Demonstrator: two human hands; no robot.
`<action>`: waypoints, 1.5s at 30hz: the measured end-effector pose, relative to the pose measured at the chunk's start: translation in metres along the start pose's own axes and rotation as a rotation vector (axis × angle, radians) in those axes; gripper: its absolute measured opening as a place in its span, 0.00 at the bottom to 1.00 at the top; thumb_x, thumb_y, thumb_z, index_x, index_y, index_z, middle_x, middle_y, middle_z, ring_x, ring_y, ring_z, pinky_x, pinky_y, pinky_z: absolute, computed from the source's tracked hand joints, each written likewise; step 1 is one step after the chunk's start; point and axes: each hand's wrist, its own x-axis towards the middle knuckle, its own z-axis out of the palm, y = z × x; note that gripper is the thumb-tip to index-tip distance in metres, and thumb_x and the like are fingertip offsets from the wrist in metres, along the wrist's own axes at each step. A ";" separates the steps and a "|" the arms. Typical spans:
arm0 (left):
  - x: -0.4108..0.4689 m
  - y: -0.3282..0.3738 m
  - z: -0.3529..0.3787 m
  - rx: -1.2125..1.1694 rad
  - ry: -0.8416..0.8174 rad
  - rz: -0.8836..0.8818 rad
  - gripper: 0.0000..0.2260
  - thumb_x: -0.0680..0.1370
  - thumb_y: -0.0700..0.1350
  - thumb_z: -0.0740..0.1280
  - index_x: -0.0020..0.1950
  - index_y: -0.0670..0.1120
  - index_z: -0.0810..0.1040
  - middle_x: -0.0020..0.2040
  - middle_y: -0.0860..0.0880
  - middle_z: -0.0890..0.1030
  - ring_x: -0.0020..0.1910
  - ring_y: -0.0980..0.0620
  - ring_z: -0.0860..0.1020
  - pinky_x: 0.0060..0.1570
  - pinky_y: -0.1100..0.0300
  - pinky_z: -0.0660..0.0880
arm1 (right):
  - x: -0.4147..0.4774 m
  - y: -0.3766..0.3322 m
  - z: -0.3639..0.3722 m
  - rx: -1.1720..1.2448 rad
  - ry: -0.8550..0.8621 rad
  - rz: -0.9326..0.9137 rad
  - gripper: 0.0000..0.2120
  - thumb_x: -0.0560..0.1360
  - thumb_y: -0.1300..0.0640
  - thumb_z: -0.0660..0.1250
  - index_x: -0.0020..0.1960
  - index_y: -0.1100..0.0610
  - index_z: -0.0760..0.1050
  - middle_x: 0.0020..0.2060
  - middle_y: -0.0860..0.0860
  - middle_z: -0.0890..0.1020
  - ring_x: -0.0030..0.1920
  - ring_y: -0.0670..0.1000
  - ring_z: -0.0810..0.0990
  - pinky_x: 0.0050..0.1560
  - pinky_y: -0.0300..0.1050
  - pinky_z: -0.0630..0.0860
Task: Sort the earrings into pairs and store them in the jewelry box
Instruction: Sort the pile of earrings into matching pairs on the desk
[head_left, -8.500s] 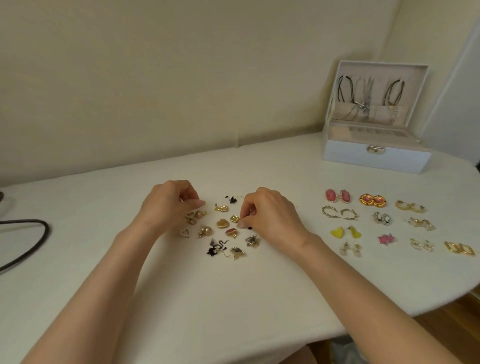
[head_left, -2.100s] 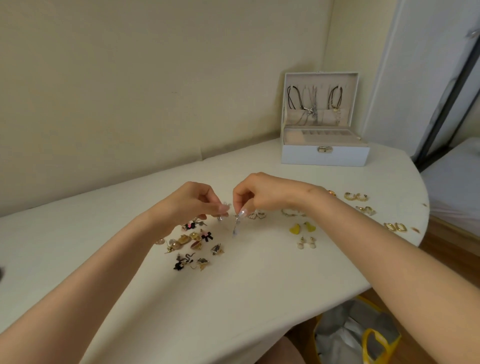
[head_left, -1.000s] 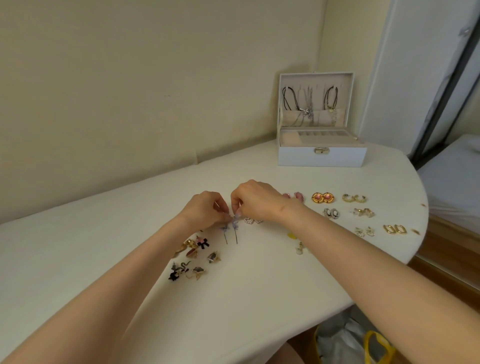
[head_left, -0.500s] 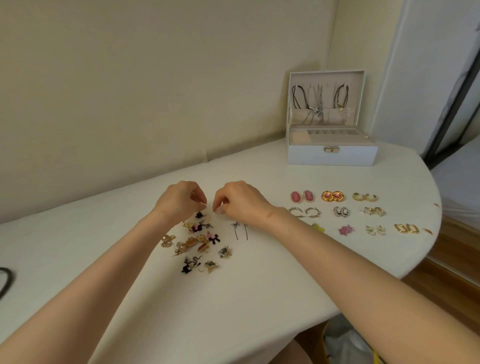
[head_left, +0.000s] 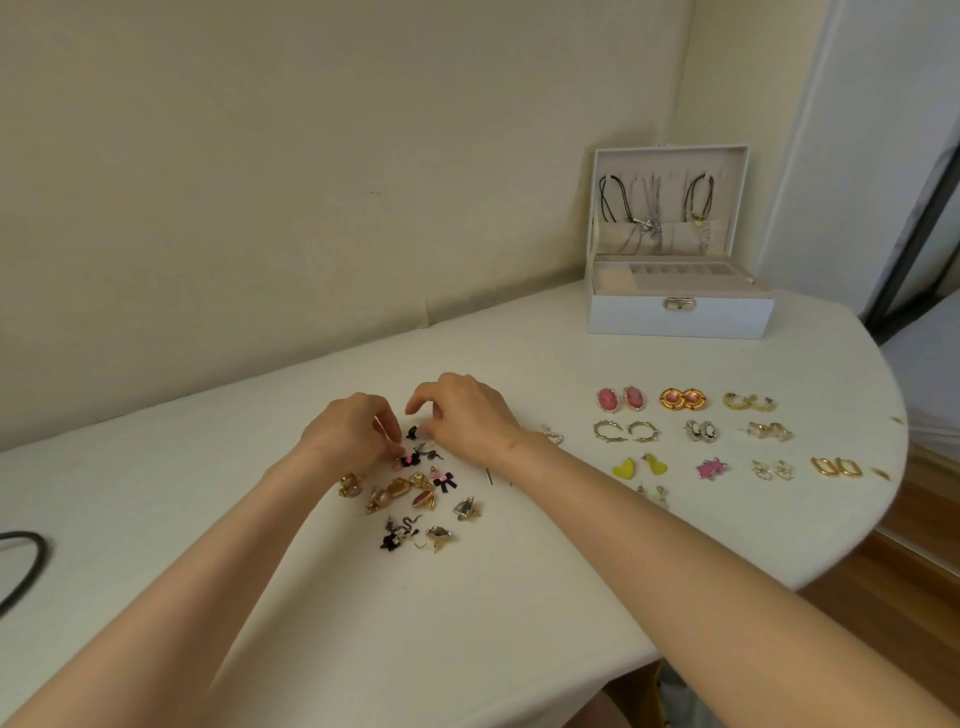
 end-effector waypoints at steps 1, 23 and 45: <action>-0.001 -0.001 -0.001 0.012 -0.003 -0.003 0.07 0.72 0.42 0.71 0.40 0.51 0.75 0.41 0.52 0.76 0.43 0.50 0.75 0.43 0.58 0.72 | 0.000 -0.001 0.001 -0.003 -0.015 -0.020 0.12 0.76 0.59 0.66 0.58 0.51 0.77 0.52 0.52 0.77 0.52 0.51 0.74 0.48 0.44 0.70; -0.015 0.010 -0.001 0.009 -0.054 0.077 0.06 0.70 0.47 0.72 0.39 0.49 0.75 0.43 0.51 0.79 0.36 0.56 0.73 0.34 0.62 0.69 | -0.014 0.005 -0.030 0.151 0.079 0.037 0.03 0.72 0.57 0.68 0.44 0.52 0.80 0.44 0.45 0.81 0.46 0.47 0.75 0.44 0.43 0.69; -0.034 0.048 -0.026 -0.552 0.005 0.320 0.04 0.71 0.38 0.72 0.44 0.44 0.79 0.37 0.48 0.82 0.37 0.57 0.79 0.44 0.66 0.74 | -0.047 0.018 -0.074 0.414 0.229 0.073 0.02 0.70 0.57 0.72 0.42 0.55 0.83 0.35 0.41 0.79 0.33 0.35 0.73 0.38 0.33 0.67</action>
